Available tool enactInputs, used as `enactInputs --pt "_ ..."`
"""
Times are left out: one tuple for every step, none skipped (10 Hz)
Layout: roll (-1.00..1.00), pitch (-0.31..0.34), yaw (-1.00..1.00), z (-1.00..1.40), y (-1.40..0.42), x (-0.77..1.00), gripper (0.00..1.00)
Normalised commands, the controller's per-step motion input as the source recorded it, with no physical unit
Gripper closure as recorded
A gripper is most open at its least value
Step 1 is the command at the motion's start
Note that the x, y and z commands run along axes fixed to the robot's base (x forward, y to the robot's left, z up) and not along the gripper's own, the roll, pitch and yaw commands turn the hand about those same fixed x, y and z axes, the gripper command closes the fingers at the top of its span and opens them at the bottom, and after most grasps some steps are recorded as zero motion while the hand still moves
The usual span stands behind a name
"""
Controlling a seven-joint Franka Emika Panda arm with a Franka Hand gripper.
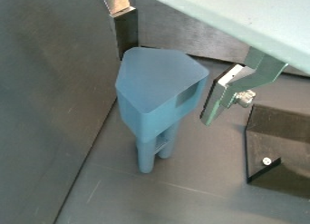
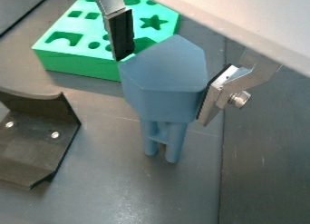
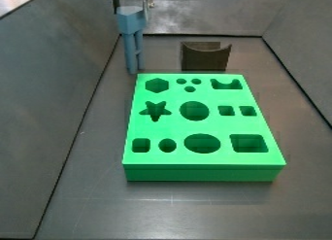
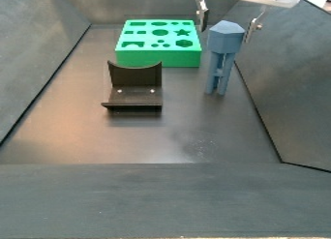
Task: Pick up the 3 prong object. Move up. Move to above the board. Insert the 3 prong object.
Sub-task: Pick up the 3 prong object.
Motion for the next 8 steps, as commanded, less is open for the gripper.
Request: enactInputs --pt "0.0 -0.107 -0.22 -0.41 -0.01 0.0 0.0" --pt "0.0 -0.097 -0.15 -0.38 0.0 -0.03 0.0" --pt "0.0 -0.071 -0.05 -0.17 0.0 -0.03 0.0" --pt "0.0 0.0 0.0 0.0 0.0 0.0 0.0" --pt "0.0 0.0 0.0 0.0 0.0 0.0 1.0" --pt "0.0 0.0 0.0 0.0 0.0 0.0 1.0" --pt "0.0 0.0 0.0 0.0 0.0 0.0 1.0" --pt "0.0 0.0 0.0 0.0 0.0 0.0 1.0"
